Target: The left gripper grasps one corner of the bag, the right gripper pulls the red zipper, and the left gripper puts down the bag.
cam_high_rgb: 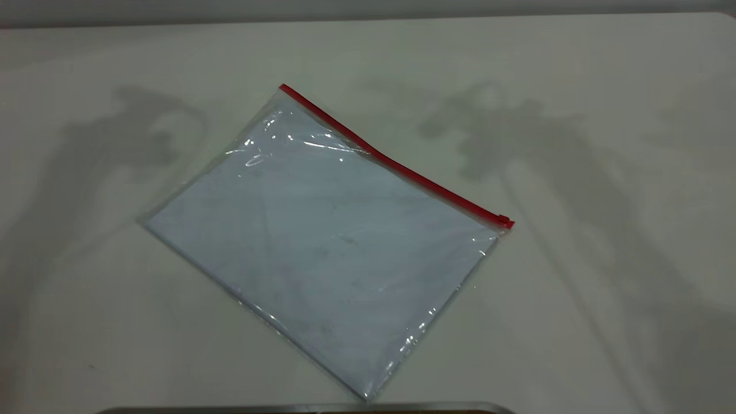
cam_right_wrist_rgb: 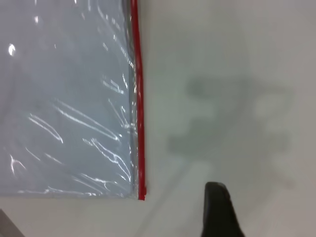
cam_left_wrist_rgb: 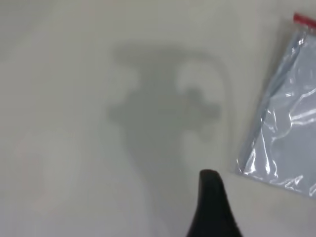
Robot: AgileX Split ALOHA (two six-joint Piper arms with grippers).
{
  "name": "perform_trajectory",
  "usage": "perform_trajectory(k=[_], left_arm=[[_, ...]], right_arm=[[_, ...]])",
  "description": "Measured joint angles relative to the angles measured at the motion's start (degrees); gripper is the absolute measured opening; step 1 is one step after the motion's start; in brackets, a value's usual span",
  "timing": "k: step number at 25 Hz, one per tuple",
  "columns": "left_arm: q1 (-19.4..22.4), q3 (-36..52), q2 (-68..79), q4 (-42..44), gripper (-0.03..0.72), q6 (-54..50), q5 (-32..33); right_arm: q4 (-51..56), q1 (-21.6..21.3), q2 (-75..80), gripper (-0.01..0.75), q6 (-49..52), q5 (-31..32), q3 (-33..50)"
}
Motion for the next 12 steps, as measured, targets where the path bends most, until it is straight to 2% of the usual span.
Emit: perform_trajectory(k=[12], left_arm=[[0.00, 2.34, -16.13, 0.58, 0.582, -4.55, 0.00]], right_arm=[[-0.13, -0.18, -21.97, 0.507, 9.41, 0.07, 1.95]])
